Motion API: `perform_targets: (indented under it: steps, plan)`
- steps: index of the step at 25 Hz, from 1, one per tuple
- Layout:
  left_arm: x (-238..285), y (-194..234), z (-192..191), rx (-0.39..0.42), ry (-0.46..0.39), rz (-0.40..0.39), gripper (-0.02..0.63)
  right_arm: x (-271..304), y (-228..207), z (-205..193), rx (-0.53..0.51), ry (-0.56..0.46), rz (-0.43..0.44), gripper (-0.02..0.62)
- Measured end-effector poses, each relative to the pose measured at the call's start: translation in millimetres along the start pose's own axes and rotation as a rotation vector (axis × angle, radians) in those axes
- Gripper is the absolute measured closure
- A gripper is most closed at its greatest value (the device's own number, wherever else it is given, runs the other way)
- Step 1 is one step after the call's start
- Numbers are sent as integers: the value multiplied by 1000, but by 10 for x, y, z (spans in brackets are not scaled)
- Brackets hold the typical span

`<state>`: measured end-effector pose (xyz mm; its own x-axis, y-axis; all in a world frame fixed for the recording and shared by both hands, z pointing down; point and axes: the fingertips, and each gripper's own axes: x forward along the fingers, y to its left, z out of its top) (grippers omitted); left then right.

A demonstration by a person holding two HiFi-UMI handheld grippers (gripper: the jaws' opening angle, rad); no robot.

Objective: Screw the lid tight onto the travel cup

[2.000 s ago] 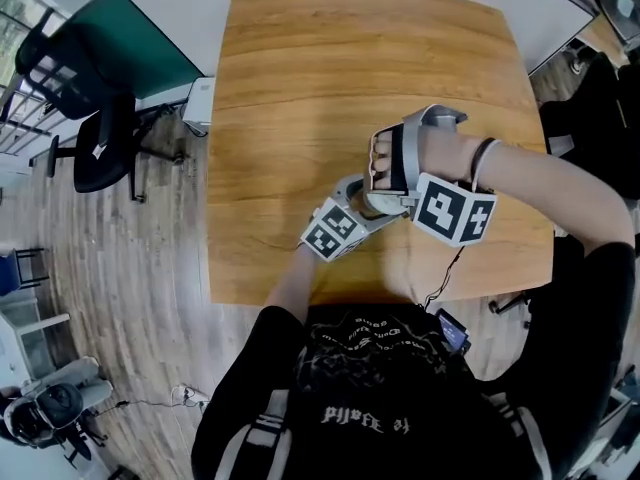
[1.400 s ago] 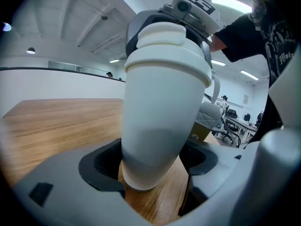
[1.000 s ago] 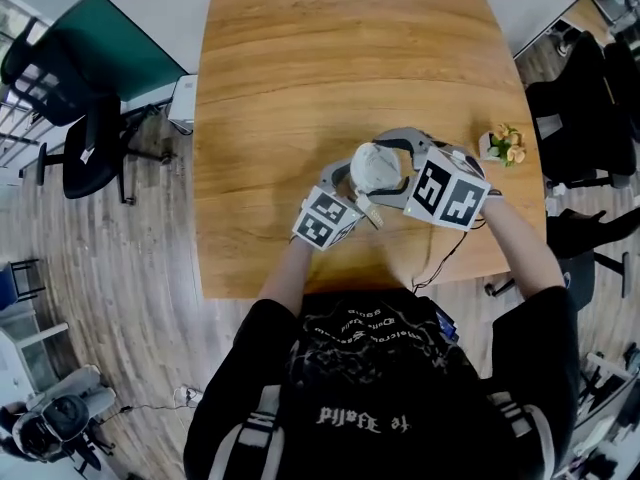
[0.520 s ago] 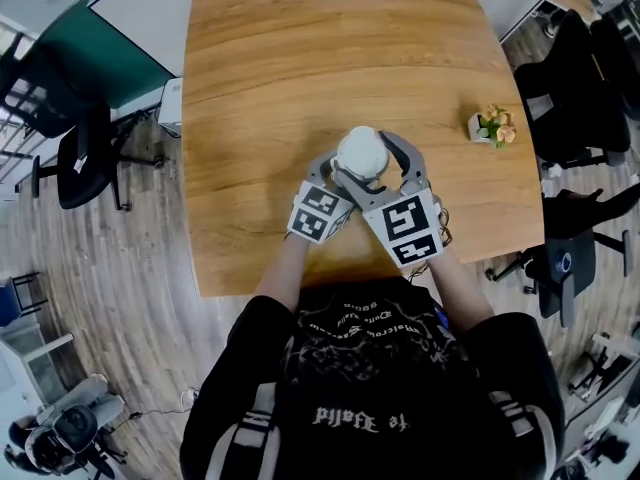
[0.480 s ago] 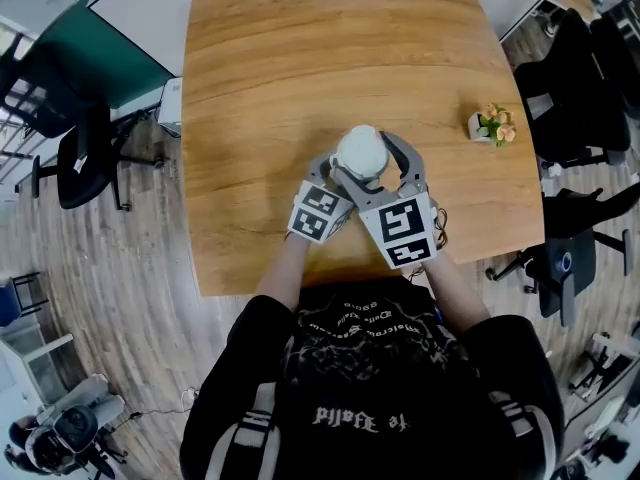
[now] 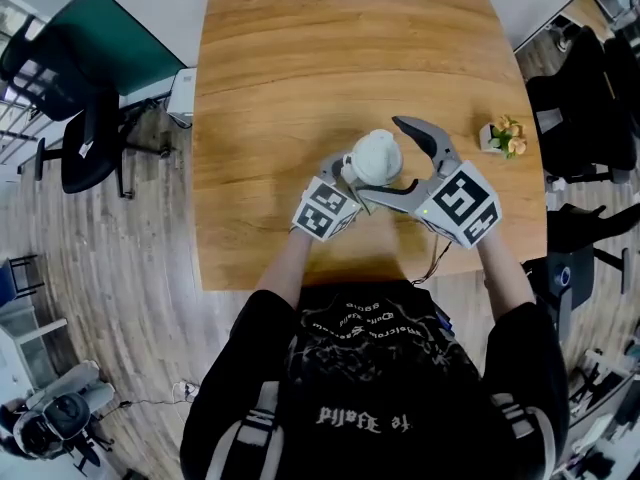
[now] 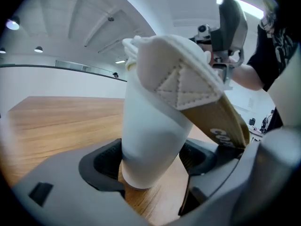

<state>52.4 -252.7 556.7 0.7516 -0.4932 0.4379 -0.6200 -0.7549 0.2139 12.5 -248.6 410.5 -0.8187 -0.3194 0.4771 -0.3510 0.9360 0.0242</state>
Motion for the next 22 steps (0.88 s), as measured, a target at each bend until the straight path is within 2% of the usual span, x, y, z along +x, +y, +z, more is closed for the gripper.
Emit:
perform_targets:
  steps: [6, 11, 14, 19, 20, 22]
  plan:
    - [4, -24, -8, 31, 36, -62, 202, 49, 231, -106, -620, 312, 379, 70]
    - [-7, -42, -15, 49, 58, -98, 202, -39, 271, -380, -1241, 504, 651, 67]
    - [-22, -42, -4, 58, 76, -120, 202, -9, 191, -463, -1555, 549, 763, 67]
    - [-35, -48, -6, 65, 86, -147, 202, -30, 82, -739, -1942, 573, 970, 69]
    - [-38, -37, -4, 66, 86, -145, 202, -18, 54, -776, -1986, 566, 986, 72]
    - [-37, -19, -5, 68, 86, -145, 202, 30, 65, -784, -2007, 513, 983, 108]
